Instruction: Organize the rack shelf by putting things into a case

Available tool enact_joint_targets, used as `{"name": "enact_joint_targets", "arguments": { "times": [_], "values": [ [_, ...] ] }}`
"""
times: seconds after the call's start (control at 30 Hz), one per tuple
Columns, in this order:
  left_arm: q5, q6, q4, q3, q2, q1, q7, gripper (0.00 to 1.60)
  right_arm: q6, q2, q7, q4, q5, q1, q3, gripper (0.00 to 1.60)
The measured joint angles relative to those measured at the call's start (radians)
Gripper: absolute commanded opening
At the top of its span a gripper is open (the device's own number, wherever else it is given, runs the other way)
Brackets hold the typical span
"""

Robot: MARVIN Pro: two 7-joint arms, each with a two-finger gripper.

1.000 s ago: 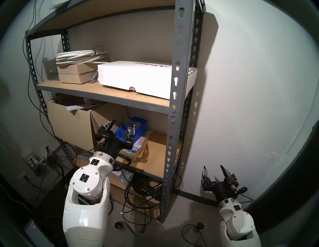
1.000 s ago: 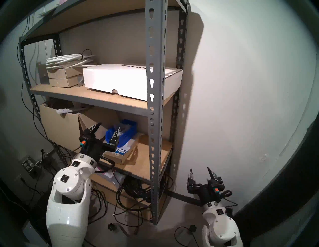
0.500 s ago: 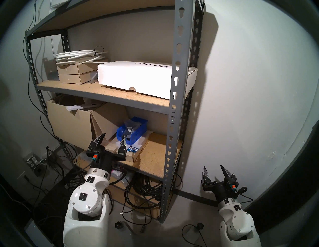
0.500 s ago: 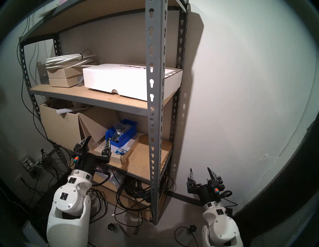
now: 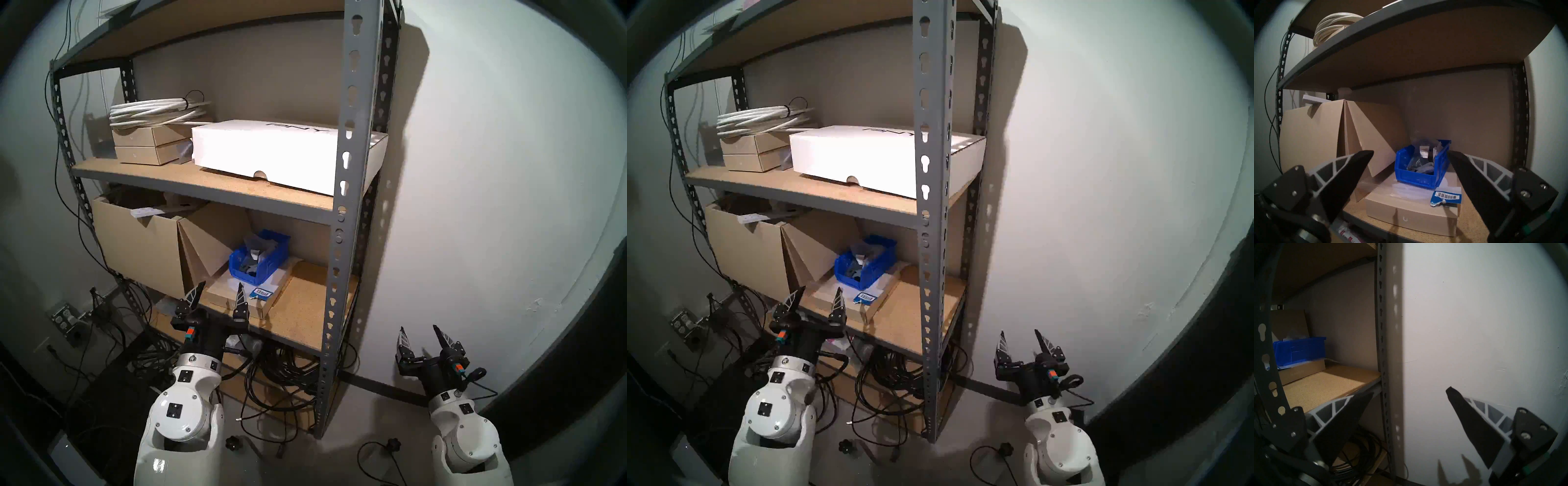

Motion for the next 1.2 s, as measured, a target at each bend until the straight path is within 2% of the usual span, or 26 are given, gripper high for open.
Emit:
{"name": "enact_joint_targets", "arguments": {
  "times": [1.2],
  "values": [
    [0.006,0.0,0.002,0.012,0.024,-0.007,0.012,1.6,0.0,0.0,0.0,0.0,0.0,0.0,0.0,1.6]
  ]
}}
